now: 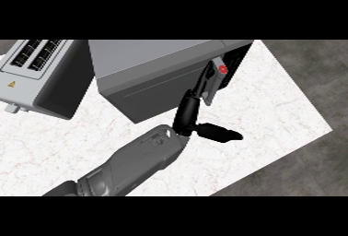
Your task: Pick up the milk, place it into the microwave and close the microwave
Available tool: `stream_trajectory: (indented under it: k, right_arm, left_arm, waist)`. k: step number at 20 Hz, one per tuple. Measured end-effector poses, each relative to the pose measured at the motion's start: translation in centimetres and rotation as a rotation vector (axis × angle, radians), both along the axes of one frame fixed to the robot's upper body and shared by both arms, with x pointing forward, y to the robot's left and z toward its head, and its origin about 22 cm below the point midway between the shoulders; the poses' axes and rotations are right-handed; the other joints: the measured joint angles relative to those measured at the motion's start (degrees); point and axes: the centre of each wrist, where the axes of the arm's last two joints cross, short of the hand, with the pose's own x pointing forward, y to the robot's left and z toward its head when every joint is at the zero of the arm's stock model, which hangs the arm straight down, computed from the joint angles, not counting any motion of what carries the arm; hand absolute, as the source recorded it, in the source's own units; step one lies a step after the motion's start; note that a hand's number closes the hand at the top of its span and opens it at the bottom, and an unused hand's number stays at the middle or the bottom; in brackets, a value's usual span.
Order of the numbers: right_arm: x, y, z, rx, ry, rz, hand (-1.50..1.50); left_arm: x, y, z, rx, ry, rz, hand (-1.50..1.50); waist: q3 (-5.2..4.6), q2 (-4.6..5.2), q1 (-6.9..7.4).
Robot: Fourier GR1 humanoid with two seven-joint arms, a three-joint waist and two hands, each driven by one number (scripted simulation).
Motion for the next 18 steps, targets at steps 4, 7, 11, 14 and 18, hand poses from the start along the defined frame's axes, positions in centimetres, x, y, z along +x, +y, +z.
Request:
stream_trajectory:
  k: [4,7,11,14,18]
  right_arm:
    - [0.0,0.0,0.1,0.0,0.007,0.009,-1.5]
    - [0.1,0.0,0.4,0.002,0.002,0.02,-1.5]
    - [0.1,0.0,0.7,-0.003,0.004,0.017,-1.5]
    - [0.0,-0.3,0.9,-0.006,0.004,0.008,-1.5]
    - [-0.1,-0.6,1.1,-0.004,0.005,-0.005,-1.5]
  left_arm:
    - [0.3,0.1,0.4,-0.021,0.008,0.007,1.5]
    - [1.3,0.5,1.5,-0.003,-0.057,0.001,-1.5]
    - [1.8,0.4,1.6,0.094,-0.11,-0.009,-1.5]
    - [2.1,0.1,1.7,0.143,-0.125,-0.002,-1.5]
    - [2.2,-0.9,2.1,0.181,-0.122,0.005,-1.5]
  waist:
    - [0.01,-0.14,-0.21]
    - [0.18,-0.5,0.09]
    - [0.63,-0.96,0.93]
    - [0.81,-1.28,1.66]
    - [0.89,-1.46,2.51]
